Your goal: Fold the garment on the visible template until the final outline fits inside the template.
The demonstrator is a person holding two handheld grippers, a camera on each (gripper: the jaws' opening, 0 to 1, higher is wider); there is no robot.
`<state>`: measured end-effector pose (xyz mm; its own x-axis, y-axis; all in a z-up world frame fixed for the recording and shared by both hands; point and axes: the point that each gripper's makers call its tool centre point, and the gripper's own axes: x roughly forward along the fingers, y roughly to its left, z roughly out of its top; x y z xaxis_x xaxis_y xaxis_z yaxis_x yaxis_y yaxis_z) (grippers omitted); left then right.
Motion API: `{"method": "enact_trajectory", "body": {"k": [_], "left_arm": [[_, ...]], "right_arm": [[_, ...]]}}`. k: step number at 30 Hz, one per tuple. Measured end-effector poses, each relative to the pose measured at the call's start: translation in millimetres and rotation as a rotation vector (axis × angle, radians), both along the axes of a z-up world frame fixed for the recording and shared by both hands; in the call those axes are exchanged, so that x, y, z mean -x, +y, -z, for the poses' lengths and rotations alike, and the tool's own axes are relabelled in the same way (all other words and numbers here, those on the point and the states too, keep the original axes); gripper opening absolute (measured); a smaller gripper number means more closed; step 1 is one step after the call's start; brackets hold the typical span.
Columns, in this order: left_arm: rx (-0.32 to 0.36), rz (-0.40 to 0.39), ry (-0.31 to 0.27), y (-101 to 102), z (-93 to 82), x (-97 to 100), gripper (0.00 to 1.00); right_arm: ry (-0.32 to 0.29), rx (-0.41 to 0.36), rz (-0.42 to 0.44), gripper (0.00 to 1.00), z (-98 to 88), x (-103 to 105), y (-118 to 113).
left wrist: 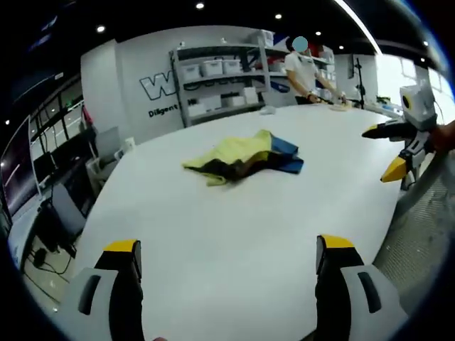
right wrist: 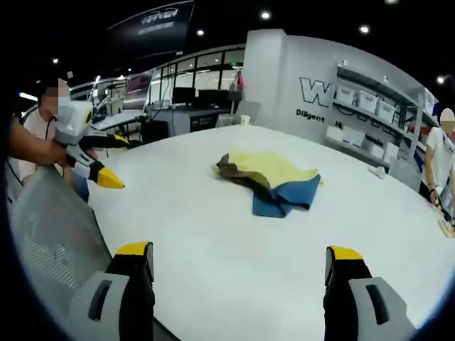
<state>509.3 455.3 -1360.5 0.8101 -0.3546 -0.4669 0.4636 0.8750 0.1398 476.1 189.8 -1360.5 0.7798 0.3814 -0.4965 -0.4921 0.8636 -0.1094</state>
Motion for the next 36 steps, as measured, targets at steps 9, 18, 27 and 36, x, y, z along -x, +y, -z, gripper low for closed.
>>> {"method": "enact_trajectory", "body": {"k": [9, 18, 27, 36], "left_arm": [[0.031, 0.023, 0.007, -5.9, -0.5, 1.6, 0.99], [0.029, 0.028, 0.026, -6.7, 4.3, 2.9, 0.99], [0.039, 0.026, 0.043, -8.1, 6.4, 2.5, 0.99], [0.020, 0.049, 0.059, -12.5, 10.6, 4.2, 0.99]], "right_arm": [[0.021, 0.025, 0.019, 0.98, 6.6, -0.7, -5.3], [0.010, 0.015, 0.041, 0.99, 4.8, -2.7, -8.9], [0.009, 0.010, 0.038, 0.99, 3.7, -3.6, -8.8], [0.012, 0.015, 0.044, 0.99, 4.1, -4.8, -12.5]]}}
